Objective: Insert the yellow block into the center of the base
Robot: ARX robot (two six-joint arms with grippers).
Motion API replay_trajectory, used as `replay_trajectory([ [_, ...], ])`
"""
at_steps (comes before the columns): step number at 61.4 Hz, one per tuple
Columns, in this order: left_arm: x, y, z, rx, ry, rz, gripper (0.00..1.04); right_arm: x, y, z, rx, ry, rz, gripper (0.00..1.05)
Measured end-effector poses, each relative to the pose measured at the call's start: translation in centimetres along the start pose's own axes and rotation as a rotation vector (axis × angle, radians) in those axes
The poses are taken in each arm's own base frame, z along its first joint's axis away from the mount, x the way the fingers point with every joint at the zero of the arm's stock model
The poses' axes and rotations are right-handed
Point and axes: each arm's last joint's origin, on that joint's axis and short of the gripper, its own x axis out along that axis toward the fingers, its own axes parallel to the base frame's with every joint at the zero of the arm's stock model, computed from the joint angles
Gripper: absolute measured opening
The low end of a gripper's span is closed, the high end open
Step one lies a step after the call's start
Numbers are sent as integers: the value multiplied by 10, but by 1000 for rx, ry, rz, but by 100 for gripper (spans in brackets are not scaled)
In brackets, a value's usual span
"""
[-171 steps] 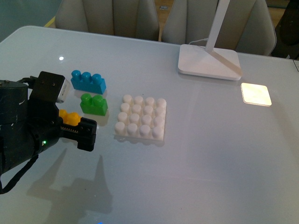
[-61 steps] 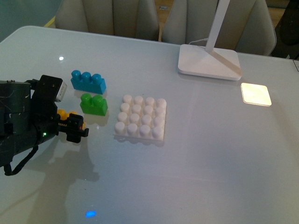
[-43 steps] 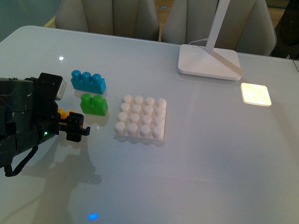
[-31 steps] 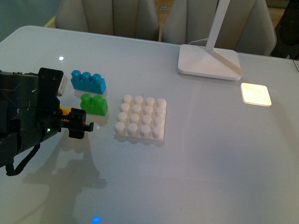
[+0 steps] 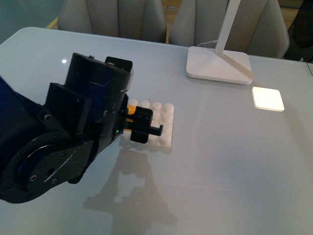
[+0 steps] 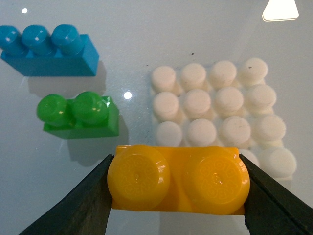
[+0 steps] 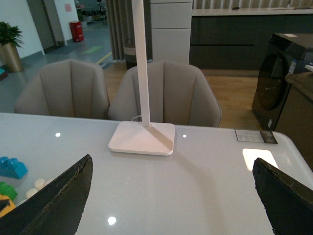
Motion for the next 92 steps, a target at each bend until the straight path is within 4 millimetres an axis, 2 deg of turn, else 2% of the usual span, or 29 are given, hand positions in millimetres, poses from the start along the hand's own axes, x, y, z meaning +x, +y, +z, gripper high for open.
replay_trajectory([
  [5,5,-13,9,1,-15,-11,63,0,0,0,0,0,0,96],
  [14,14,-21,10,10,-8,-8,63,0,0,0,0,0,0,96],
  [32,30,-26,5,25,14,2,63,0,0,0,0,0,0,96],
  [62,43,-40,-1,49,35,-9,63,0,0,0,0,0,0,96],
  [92,51,-42,8,48,22,0,63,0,0,0,0,0,0,96],
])
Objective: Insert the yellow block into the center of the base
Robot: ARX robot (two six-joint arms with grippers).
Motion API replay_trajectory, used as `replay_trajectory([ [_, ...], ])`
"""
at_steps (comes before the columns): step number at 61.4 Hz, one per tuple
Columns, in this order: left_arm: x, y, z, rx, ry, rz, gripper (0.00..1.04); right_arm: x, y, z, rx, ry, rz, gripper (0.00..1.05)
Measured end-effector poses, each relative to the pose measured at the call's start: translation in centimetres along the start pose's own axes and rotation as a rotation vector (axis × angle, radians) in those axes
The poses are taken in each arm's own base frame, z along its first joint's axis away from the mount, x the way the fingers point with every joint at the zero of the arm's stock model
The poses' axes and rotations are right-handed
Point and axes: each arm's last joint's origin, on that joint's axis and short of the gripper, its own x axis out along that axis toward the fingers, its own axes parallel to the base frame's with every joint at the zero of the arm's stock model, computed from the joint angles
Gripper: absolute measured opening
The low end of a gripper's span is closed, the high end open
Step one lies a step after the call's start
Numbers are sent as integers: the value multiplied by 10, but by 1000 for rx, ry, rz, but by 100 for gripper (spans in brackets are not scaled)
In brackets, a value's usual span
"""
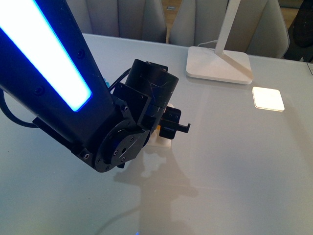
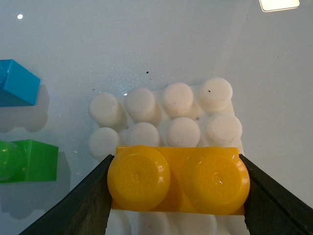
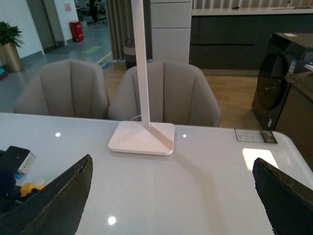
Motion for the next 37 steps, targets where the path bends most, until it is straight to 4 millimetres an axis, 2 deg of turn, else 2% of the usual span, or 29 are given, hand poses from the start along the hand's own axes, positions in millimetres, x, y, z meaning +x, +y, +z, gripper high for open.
replay_trajectory([
  [37,4,0,-3,3,17,11,63,0,0,0,0,0,0,96],
])
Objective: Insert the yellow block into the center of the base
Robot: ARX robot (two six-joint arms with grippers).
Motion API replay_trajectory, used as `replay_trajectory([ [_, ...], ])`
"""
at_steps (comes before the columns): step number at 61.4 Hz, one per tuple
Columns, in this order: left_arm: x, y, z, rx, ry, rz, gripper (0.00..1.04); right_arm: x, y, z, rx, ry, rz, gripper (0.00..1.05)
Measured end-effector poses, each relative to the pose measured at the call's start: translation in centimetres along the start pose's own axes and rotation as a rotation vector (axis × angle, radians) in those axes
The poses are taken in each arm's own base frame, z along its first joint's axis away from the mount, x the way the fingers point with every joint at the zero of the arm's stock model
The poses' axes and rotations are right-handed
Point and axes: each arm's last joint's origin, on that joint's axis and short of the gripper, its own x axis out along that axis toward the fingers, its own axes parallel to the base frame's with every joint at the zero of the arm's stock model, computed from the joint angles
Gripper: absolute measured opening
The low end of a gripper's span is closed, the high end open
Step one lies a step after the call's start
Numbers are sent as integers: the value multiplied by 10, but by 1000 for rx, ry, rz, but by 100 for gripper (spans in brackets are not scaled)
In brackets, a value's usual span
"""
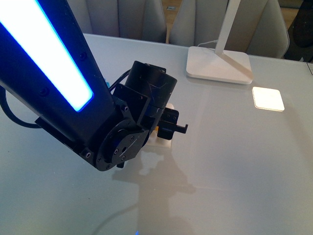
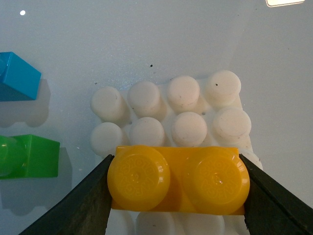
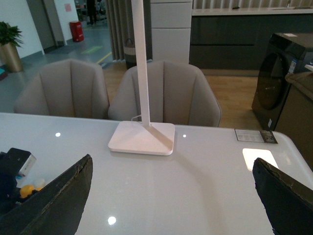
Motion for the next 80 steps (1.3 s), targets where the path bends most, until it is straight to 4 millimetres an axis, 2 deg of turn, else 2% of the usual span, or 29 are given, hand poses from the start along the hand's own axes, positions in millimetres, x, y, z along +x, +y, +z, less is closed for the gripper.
replay_trajectory([
  [80,9,0,-10,-124,3,26,63,0,0,0,0,0,0,96],
])
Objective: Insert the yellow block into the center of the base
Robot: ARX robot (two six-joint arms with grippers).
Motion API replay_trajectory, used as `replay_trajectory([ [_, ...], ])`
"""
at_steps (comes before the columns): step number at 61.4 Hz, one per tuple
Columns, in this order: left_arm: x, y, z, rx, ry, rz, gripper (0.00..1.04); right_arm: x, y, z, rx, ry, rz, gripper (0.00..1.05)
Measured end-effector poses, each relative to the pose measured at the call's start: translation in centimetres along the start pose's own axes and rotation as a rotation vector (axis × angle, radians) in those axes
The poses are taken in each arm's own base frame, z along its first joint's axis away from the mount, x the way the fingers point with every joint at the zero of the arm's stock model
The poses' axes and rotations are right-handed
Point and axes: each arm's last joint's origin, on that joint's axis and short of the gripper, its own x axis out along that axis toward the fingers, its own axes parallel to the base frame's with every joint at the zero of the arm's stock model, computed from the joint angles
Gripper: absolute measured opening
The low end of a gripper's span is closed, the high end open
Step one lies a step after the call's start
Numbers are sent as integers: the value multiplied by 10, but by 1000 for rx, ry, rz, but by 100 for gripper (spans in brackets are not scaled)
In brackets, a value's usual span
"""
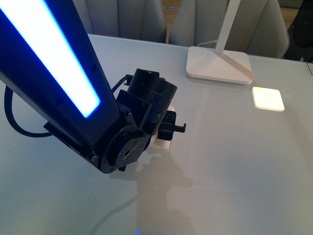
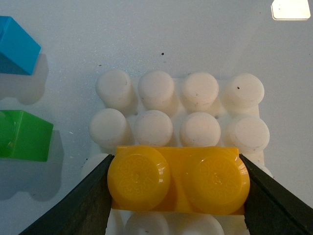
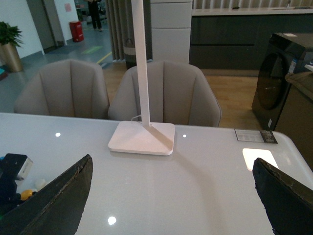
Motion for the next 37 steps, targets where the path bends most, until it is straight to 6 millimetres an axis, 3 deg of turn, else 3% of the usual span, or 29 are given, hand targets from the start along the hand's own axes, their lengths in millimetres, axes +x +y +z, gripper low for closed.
replay_trajectory([
  [18,-4,5,-7,-38,-52,-25,63,0,0,0,0,0,0,96],
  [37,-5,5,-15,30,-56,-50,63,0,0,0,0,0,0,96],
])
